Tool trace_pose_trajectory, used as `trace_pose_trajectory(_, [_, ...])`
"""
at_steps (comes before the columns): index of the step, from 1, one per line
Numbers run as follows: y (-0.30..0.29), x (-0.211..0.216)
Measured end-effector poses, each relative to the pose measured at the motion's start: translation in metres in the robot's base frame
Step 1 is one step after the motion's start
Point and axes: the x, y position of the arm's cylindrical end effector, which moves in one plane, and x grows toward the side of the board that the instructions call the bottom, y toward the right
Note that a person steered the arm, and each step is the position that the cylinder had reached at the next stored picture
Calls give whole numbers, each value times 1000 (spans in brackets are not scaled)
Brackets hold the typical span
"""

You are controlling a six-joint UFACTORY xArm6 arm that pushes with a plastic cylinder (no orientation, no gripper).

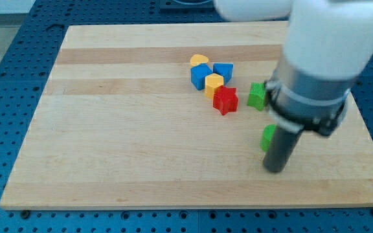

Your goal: Push the green circle closer to red star

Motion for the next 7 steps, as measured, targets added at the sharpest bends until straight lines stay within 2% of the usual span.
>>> trace_pose_trajectory(3, [3, -7])
trace_pose_trajectory(4, [50, -5])
trace_pose_trajectory(5, [60, -5])
trace_pose_trajectory(7, [27, -18])
